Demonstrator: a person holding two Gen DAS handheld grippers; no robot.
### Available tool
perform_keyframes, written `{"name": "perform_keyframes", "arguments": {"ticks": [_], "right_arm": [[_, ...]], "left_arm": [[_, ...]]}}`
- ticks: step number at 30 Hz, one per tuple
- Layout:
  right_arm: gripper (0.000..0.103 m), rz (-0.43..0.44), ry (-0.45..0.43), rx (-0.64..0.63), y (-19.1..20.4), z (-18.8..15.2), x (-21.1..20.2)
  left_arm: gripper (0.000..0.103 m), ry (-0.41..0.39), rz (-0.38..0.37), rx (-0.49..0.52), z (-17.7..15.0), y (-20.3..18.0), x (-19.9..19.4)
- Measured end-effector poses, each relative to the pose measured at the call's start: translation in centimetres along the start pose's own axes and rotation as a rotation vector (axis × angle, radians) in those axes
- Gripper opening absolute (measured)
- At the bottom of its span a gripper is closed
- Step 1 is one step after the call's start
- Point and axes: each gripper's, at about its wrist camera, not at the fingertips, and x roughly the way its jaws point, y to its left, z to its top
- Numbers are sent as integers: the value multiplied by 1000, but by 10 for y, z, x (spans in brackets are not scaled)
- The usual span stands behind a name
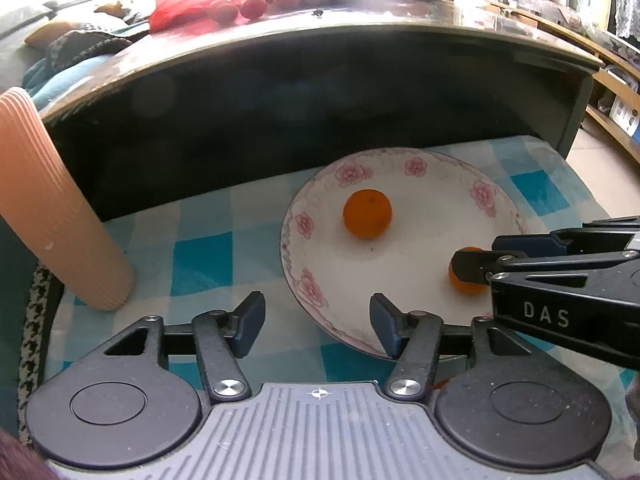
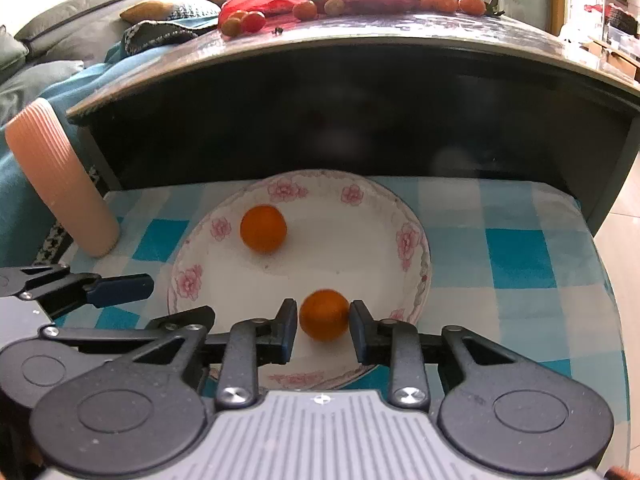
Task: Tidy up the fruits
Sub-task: 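Open the right gripper to drop its orange onto the plate, then move both tools back over the remaining fruit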
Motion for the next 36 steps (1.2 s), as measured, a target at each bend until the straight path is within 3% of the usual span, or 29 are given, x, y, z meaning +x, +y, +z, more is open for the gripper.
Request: {"name": "perform_keyframes", "arguments": {"ticks": [16,26,36], "right_arm": [[47,5,-37,61,-8,8,-12],[47,-22,-60,-11,12,3,-39],[47,-57,-65,-21,23,-13,-74]], "left_arm": [[68,-15,-5,-18,1,5,-10],[70,-35,-16,-36,-3,9,-32],[72,-61,-48,7,-15,1,-64]]}}
